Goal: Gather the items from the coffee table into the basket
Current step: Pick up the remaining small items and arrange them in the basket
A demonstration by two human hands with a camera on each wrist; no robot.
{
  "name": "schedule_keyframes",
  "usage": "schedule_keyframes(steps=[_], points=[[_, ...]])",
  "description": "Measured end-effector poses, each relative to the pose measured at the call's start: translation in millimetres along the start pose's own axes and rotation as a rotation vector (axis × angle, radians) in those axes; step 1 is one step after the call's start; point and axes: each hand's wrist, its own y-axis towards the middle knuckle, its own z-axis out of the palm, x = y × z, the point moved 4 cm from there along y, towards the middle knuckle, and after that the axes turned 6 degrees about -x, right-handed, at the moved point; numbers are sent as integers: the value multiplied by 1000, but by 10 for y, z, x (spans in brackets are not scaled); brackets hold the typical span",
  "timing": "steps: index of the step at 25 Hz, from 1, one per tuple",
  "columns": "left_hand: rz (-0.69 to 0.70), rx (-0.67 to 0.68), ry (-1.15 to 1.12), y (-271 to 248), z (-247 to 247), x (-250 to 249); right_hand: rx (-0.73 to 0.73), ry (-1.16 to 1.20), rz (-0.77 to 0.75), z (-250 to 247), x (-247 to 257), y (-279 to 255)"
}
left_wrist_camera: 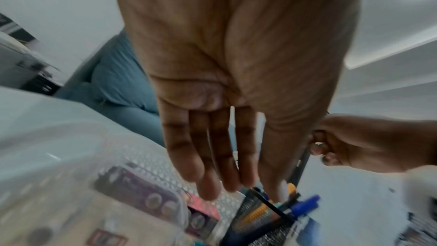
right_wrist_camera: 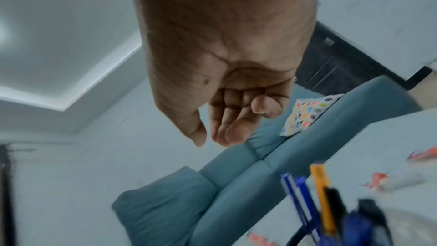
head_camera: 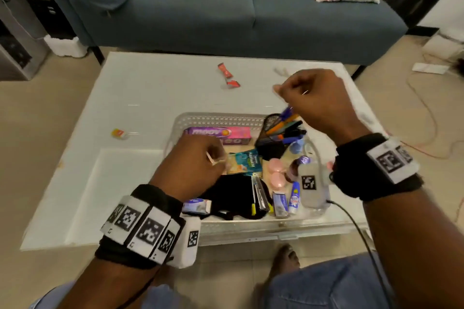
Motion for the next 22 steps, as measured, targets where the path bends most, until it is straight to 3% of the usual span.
schedule_keyframes(steps=[3, 7, 9, 15, 17, 19, 22], points=[[56, 333, 1, -171, 468, -269, -128, -65, 84, -474, -645, 324], [129, 499, 110, -277, 785, -306, 36, -398, 182, -447, -1622, 629], [116, 544, 92, -279, 845, -291, 65, -456, 240, -433, -2039, 700], [77, 601, 26, -197, 888, -223, -90, -542, 477, -922, -2954, 866], [72, 625, 23, -195, 886, -216, -42, -587, 539, -975, -3200, 839], [71, 630, 29, -194, 883, -228, 31, -611, 548, -903, -3352, 778], [65, 627, 34, -179, 891, -223, -17, -607, 510, -811, -3450, 761]])
